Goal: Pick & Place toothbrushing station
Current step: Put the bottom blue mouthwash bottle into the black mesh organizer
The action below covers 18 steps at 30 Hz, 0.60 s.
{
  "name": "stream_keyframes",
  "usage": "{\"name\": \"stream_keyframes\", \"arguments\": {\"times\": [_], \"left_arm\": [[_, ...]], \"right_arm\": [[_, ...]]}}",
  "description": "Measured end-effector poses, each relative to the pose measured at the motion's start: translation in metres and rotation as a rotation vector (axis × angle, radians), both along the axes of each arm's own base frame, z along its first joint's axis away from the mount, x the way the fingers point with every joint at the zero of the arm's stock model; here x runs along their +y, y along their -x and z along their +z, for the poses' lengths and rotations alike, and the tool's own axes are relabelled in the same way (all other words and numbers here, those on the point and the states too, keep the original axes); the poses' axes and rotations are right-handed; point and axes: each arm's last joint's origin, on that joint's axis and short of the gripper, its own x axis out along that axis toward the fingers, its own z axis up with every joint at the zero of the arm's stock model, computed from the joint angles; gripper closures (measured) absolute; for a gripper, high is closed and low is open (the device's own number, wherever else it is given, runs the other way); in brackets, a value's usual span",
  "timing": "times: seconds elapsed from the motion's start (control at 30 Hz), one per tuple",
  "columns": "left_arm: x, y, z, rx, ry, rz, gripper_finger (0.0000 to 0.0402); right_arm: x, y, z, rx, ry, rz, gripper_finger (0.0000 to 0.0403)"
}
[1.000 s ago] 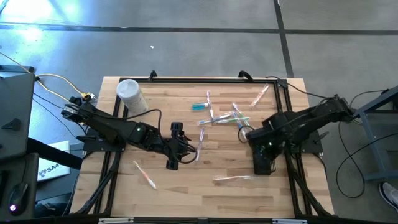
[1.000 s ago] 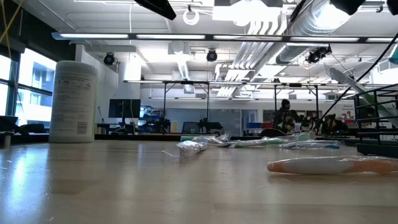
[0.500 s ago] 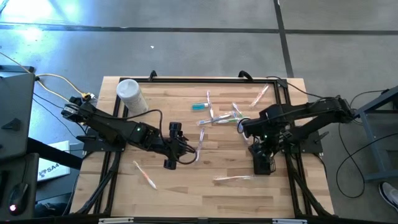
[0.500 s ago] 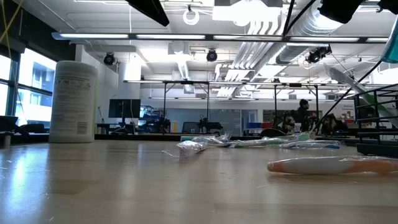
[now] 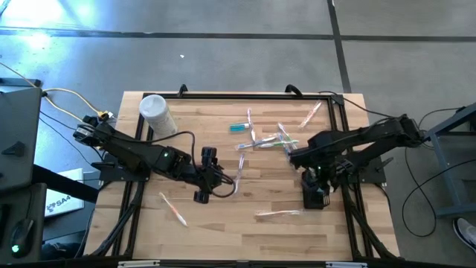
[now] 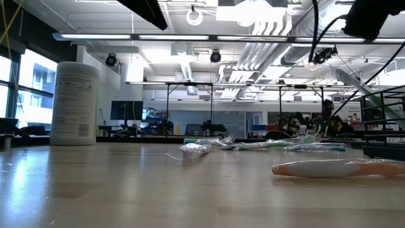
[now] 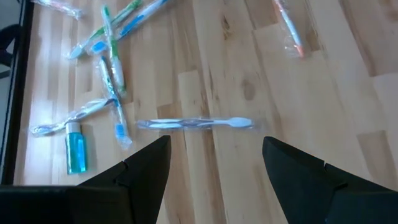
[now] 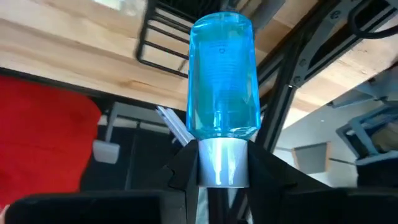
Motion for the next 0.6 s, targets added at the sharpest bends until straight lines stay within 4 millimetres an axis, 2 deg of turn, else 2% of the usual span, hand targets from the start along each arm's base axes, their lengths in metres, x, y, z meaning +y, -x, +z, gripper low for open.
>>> {"name": "stream_keyframes", "arguments": {"times": [0.6], "left_arm": [[0.0, -0.001, 0.001, -0.007, 0.005, -0.004, 0.0151]], "right_arm": [[-0.016, -0.002, -0.003, -0.017, 0.027, -0.038, 0.0316]]}}
